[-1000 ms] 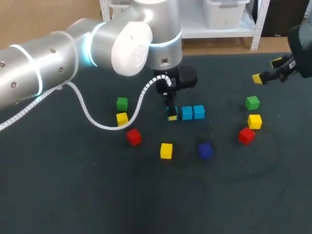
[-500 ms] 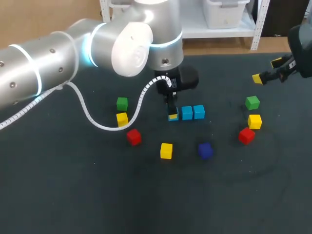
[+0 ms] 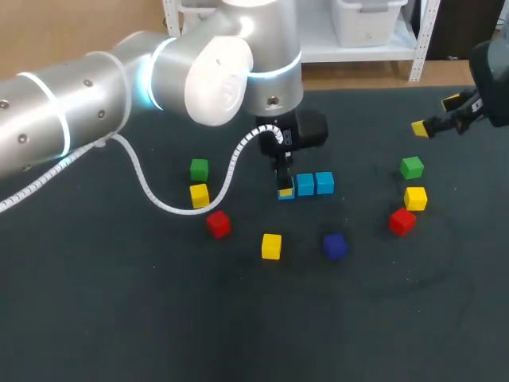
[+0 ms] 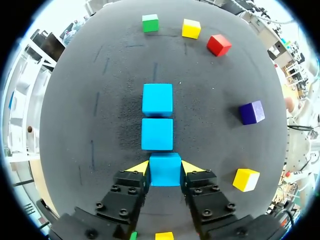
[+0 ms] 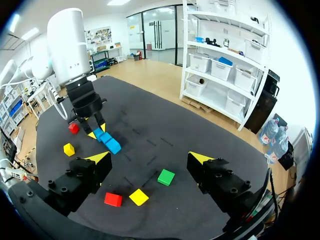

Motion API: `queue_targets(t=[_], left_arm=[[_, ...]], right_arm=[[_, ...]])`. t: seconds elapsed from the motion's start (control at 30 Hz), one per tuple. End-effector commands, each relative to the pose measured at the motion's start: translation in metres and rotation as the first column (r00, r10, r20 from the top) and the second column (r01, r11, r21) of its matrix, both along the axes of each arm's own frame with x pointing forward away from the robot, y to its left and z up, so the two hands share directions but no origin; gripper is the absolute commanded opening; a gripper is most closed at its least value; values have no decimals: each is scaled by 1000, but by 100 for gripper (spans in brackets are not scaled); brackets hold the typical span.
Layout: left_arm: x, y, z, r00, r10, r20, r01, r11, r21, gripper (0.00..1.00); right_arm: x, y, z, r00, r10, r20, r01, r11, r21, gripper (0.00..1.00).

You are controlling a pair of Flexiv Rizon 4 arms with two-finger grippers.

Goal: Place the blue cubes, place green cubes on the blue cubes, place the yellow cubes on the green cubes, then place the red cubes on the yellow cubes, and place purple cube on the red cubes.

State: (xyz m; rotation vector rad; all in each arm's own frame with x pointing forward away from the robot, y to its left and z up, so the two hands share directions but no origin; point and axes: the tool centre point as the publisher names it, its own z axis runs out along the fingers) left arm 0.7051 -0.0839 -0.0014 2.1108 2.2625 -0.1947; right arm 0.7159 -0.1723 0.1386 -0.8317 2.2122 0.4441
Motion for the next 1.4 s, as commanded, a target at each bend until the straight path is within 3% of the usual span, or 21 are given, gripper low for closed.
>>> queue_targets(t=[0.03, 0.17, 0.23, 0.33, 0.37, 0.4, 0.43, 0.9, 1.4], left_arm=[[1, 0, -1, 1000, -1, 2, 1, 1000, 1, 0], [1, 0, -2, 1000, 0, 4, 0, 1000, 3, 4], [1, 0, -2, 1000, -1, 5, 1, 1000, 4, 15], [1, 0, -3, 1000, -4, 5, 4, 1000, 7, 50], [1, 0, -3, 1000, -5, 6, 5, 1000, 8, 69], [1, 0, -3, 1000, -5, 6, 5, 1000, 8, 95], [1, -1, -3, 1000, -5, 7, 5, 1000, 9, 100], [6, 4, 4, 999, 43, 15, -43, 999, -4, 100], [-12, 40, 50, 978, 207, 40, -205, 978, -50, 100]], right_arm=[[-1, 1, 0, 1000, -3, 0, 3, 1000, -3, 100], [-1, 1, 0, 1000, -3, 0, 3, 1000, -3, 100], [-1, 1, 0, 1000, -3, 0, 3, 1000, -3, 100], [-1, 1, 0, 1000, -3, 0, 3, 1000, -3, 100], [-1, 1, 0, 1000, -3, 0, 3, 1000, -3, 100], [-1, 1, 0, 1000, -3, 0, 3, 1000, -3, 100], [-1, 1, 0, 1000, -3, 0, 3, 1000, -3, 100], [-1, 1, 0, 1000, -3, 0, 3, 1000, -3, 100], [-1, 1, 0, 1000, -3, 0, 3, 1000, -3, 100]])
